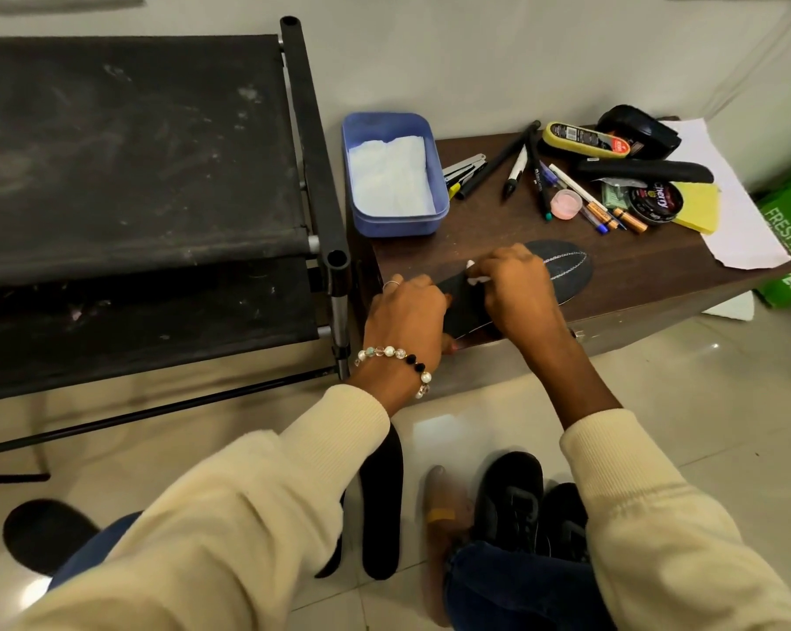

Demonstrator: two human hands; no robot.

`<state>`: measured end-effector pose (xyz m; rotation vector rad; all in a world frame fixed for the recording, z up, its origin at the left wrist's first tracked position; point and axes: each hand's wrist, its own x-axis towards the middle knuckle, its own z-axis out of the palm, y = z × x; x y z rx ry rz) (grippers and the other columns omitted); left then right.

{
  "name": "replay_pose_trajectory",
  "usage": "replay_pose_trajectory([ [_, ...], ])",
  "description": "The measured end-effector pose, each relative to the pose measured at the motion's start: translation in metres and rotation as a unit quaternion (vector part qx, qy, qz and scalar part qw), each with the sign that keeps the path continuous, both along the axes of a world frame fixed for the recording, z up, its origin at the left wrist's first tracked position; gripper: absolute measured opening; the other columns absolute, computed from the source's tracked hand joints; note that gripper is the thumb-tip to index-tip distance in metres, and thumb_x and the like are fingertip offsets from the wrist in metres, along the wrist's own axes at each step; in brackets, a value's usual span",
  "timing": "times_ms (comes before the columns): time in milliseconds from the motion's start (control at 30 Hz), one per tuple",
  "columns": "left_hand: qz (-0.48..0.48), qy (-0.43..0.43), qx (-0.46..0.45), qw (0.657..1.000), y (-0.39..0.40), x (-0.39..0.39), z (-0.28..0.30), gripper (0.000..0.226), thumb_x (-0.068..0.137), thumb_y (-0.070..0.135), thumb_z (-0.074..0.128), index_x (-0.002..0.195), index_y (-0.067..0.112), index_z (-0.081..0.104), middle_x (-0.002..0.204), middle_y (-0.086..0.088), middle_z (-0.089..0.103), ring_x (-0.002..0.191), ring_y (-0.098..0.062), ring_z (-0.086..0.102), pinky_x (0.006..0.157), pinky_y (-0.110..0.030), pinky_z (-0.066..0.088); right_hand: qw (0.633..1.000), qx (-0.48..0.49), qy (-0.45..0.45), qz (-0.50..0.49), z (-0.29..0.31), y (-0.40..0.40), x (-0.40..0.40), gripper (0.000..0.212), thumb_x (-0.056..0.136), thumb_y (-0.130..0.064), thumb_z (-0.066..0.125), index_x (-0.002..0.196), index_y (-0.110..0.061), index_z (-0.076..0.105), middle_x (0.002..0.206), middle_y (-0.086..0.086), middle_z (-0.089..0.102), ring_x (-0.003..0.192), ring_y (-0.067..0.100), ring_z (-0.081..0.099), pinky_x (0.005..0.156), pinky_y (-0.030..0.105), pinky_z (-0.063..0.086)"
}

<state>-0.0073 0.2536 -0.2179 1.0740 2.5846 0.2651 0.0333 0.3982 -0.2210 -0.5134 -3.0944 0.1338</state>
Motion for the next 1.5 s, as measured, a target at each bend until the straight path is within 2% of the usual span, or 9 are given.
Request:
replay_pose_trajectory([
  [100, -0.008, 0.004, -0.013, 1.0, 0.0, -0.001, 0.0, 0.053, 0.088, 0.041, 0.065, 0.137, 0.025, 0.051, 0.133, -0.005, 0.047, 0.123, -0.03, 0.039, 0.1, -0.039, 0.04, 0.999, 0.02, 0.001, -0.048, -0.004, 0.003, 0.001, 0.027, 0.089, -0.005, 0.056, 0.114, -0.007, 0.065, 0.116, 0.014, 0.06, 0.112, 0.028, 0.048, 0.092, 0.037, 0.044],
  [300, 0.027, 0.016, 0.03, 0.999, -0.001, 0.002, -0.004, 0.041, 0.085, 0.035, 0.07, 0.123, 0.022, 0.063, 0.119, -0.002, 0.055, 0.116, -0.027, 0.043, 0.092, -0.035, 0.043, 0.995, -0.032, 0.017, 0.09, -0.001, -0.018, -0.002, 0.032, 0.084, -0.002, 0.056, 0.112, -0.01, 0.069, 0.111, 0.015, 0.065, 0.108, 0.033, 0.051, 0.088, 0.042, 0.045],
  [467, 0.005, 0.003, 0.015, 1.0, -0.001, -0.001, -0.003, 0.05, 0.085, 0.041, 0.068, 0.131, 0.025, 0.057, 0.123, -0.004, 0.053, 0.115, -0.029, 0.044, 0.095, -0.038, 0.043, 0.999, -0.021, 0.008, -0.044, -0.001, 0.015, 0.005, 0.032, 0.086, -0.002, 0.055, 0.112, -0.014, 0.068, 0.116, 0.015, 0.062, 0.106, 0.031, 0.056, 0.094, 0.039, 0.045],
  [600, 0.009, 0.002, 0.014, 1.0, 0.0, 0.001, -0.002, 0.052, 0.084, 0.045, 0.067, 0.13, 0.023, 0.058, 0.125, -0.003, 0.051, 0.119, -0.03, 0.041, 0.098, -0.039, 0.041, 0.931, -0.213, 0.205, -0.212, 0.011, 0.029, 0.021, 0.023, 0.089, -0.012, 0.063, 0.11, -0.015, 0.069, 0.101, -0.004, 0.066, 0.092, 0.012, 0.063, 0.087, 0.028, 0.052],
  [733, 0.025, -0.001, 0.018, 1.0, 0.002, 0.005, 0.001, 0.052, 0.086, 0.05, 0.063, 0.129, 0.021, 0.059, 0.134, -0.002, 0.046, 0.125, -0.03, 0.037, 0.099, -0.04, 0.039, 0.883, -0.206, 0.327, -0.266, 0.008, 0.035, 0.016, 0.019, 0.085, -0.021, 0.068, 0.104, -0.019, 0.07, 0.099, -0.002, 0.069, 0.09, 0.01, 0.065, 0.084, 0.034, 0.056],
  [967, 0.02, 0.022, 0.028, 0.999, 0.005, 0.01, 0.0, 0.036, 0.086, 0.036, 0.068, 0.117, 0.019, 0.065, 0.134, 0.001, 0.048, 0.123, -0.031, 0.041, 0.095, -0.041, 0.04, 0.989, -0.048, 0.137, -0.019, -0.017, 0.005, 0.0, 0.018, 0.084, 0.001, 0.056, 0.099, -0.002, 0.067, 0.099, 0.017, 0.064, 0.097, 0.034, 0.056, 0.08, 0.041, 0.045],
  [1167, 0.02, 0.015, 0.029, 0.999, 0.005, 0.007, -0.001, 0.039, 0.086, 0.038, 0.067, 0.121, 0.021, 0.063, 0.133, 0.002, 0.049, 0.123, -0.03, 0.041, 0.095, -0.04, 0.04, 0.992, -0.035, 0.082, 0.089, -0.011, 0.006, 0.018, 0.039, 0.078, 0.005, 0.063, 0.114, -0.01, 0.068, 0.107, 0.017, 0.068, 0.1, 0.036, 0.062, 0.082, 0.04, 0.051],
  [1333, 0.014, 0.01, 0.018, 1.0, 0.005, 0.005, -0.001, 0.044, 0.086, 0.041, 0.067, 0.125, 0.021, 0.062, 0.138, 0.003, 0.047, 0.125, -0.029, 0.04, 0.096, -0.039, 0.04, 0.999, -0.019, 0.016, -0.046, -0.009, 0.023, 0.019, 0.046, 0.086, 0.002, 0.058, 0.128, -0.017, 0.059, 0.128, 0.016, 0.057, 0.115, 0.033, 0.054, 0.099, 0.039, 0.041],
  [1500, 0.026, 0.027, 0.04, 0.999, 0.004, 0.009, -0.002, 0.038, 0.086, 0.036, 0.068, 0.12, 0.02, 0.064, 0.13, 0.002, 0.053, 0.121, -0.029, 0.044, 0.093, -0.039, 0.042, 0.987, -0.065, 0.12, 0.088, -0.009, -0.007, 0.016, 0.037, 0.07, 0.01, 0.065, 0.102, -0.007, 0.072, 0.1, 0.017, 0.071, 0.094, 0.035, 0.066, 0.081, 0.038, 0.053],
])
